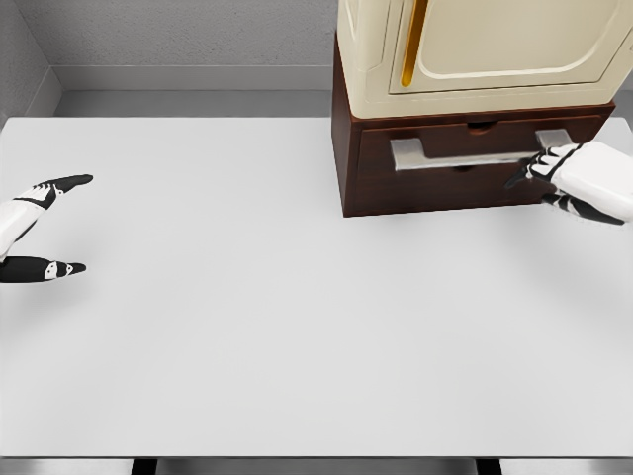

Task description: Put the switch into the drawer with left arm, and close the drawer with right arm

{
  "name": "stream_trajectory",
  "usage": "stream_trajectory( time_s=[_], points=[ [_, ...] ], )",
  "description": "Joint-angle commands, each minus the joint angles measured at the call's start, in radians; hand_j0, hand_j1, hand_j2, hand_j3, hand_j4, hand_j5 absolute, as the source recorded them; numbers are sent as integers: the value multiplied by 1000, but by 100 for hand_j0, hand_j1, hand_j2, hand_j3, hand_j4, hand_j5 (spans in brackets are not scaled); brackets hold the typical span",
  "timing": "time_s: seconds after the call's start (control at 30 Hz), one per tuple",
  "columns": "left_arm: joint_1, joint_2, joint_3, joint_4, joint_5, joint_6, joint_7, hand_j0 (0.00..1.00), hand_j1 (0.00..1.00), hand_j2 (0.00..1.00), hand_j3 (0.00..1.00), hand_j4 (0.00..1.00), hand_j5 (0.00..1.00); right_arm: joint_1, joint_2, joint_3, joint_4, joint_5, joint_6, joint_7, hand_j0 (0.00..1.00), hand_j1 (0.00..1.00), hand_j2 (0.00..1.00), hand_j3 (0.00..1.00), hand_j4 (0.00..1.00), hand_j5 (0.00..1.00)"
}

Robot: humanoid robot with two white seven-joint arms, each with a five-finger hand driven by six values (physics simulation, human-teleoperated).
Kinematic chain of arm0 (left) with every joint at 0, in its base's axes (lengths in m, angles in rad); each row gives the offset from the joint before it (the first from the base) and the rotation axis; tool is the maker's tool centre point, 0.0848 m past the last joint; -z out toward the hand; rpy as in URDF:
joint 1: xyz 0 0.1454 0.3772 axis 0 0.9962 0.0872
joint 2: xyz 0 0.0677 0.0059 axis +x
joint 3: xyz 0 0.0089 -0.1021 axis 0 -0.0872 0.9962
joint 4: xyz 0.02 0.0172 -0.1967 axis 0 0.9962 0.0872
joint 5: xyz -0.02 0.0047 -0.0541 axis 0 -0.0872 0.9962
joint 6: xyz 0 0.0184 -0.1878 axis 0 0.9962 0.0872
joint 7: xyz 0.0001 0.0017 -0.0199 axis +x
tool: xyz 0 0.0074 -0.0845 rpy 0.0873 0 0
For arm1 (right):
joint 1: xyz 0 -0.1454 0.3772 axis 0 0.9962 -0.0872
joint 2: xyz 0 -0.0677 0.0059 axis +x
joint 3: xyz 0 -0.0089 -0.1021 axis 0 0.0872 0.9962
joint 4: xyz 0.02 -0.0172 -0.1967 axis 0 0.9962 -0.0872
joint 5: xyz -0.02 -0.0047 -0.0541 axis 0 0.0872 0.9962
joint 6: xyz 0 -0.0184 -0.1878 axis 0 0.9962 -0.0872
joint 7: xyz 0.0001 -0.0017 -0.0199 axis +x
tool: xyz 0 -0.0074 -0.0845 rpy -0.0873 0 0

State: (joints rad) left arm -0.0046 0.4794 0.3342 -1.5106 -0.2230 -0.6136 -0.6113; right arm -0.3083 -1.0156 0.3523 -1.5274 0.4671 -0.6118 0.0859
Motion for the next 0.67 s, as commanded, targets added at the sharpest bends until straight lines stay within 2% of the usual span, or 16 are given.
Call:
stream_trajectory(
  time_s=[0.0,0.17,0.27,0.5,0.63],
  points=[
    [0,1,0,0,8,3,0,100,100,100,100,100,100,0,8,14,20,-2,1,-2,67,67,67,67,67,67],
    [0,1,0,0,8,3,0,100,100,100,100,100,100,6,-14,14,12,-7,1,-3,68,68,68,68,68,68],
    [0,1,0,0,8,3,0,100,100,100,100,100,100,49,-96,7,-14,-18,1,-9,69,69,69,69,69,69],
    [0,1,0,7,10,3,0,100,100,100,100,100,100,123,-218,2,-50,-61,1,-14,69,69,69,69,69,69],
    [0,1,0,12,17,3,0,100,100,100,100,100,100,127,-224,2,-57,-67,1,-14,69,69,69,69,69,69]
  ],
)
